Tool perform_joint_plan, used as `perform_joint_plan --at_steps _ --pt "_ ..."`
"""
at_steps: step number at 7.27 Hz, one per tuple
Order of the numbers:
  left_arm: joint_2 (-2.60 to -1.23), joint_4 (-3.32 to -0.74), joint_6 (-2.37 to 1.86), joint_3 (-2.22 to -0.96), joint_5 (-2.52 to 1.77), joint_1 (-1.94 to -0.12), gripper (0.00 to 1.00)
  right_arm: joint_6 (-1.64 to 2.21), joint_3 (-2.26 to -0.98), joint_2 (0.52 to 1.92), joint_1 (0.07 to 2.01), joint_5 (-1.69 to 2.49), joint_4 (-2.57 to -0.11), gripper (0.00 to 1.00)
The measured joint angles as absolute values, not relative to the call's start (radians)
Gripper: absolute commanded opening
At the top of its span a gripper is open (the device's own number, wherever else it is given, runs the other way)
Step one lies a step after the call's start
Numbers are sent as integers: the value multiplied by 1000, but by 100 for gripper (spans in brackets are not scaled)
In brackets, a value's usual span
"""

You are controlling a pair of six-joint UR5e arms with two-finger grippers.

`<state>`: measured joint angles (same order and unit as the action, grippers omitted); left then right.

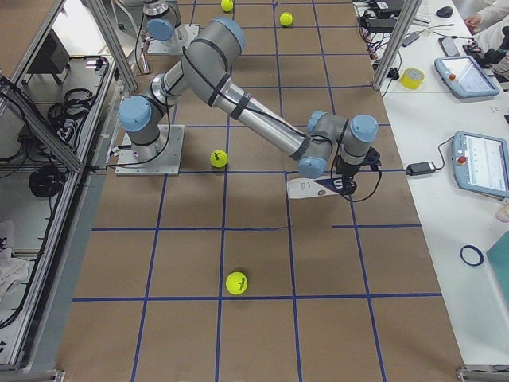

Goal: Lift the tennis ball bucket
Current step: 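Close the right gripper around the top of the can, then lift the can with the right gripper and carry it toward the table center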

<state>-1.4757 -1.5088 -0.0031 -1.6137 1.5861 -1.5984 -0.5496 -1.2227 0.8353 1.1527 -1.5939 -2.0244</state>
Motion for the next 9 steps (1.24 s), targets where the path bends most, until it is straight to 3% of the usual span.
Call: perform_joint_plan --at_steps 5,9 --pt "-1476 -1509 -3 -1614 1586 -1598 100 -547 -1269 996 1368 -1514 -1896 57" --pt "-1476 -1508 -2 -1613 1582 -1587 100 -634 -1402 1101 1654 -1504 -2017 52"
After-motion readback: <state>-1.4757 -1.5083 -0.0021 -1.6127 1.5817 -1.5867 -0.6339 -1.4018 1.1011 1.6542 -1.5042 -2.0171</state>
